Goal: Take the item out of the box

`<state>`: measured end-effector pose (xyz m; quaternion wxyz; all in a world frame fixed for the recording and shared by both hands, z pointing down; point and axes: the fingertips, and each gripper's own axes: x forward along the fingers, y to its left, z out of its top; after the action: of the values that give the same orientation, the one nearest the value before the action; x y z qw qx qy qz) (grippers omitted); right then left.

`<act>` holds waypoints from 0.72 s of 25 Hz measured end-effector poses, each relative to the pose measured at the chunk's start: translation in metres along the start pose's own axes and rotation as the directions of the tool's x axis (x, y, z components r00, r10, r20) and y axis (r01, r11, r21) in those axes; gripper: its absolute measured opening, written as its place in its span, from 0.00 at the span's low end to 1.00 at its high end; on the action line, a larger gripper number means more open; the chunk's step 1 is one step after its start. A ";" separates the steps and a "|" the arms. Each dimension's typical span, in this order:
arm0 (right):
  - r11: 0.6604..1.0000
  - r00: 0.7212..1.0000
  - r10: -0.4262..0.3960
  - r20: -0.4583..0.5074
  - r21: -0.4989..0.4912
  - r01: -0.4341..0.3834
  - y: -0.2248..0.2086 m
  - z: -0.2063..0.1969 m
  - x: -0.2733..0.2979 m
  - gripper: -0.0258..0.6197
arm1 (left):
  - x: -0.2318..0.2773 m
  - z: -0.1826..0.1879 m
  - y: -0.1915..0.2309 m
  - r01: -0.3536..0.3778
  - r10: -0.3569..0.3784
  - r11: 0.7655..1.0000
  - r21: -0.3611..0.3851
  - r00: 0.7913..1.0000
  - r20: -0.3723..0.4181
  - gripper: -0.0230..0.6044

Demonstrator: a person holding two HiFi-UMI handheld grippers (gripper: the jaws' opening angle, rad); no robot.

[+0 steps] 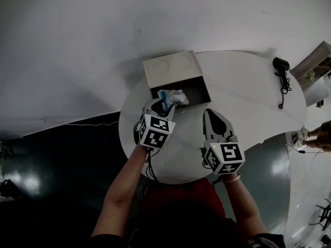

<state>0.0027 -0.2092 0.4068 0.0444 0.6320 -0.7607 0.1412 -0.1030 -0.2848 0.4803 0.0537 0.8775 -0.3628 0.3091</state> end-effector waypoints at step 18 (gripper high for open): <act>0.992 0.991 0.119 -0.055 0.038 -0.117 -0.047 -0.002 0.030 0.06 | 0.055 0.003 -0.011 0.119 -0.045 0.958 0.261 0.961 -0.274 0.28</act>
<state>0.0421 -0.2445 0.4240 0.0466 0.5821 -0.7928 0.1746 -0.0642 -0.3111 0.5118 -0.0076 0.8414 -0.2688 0.4687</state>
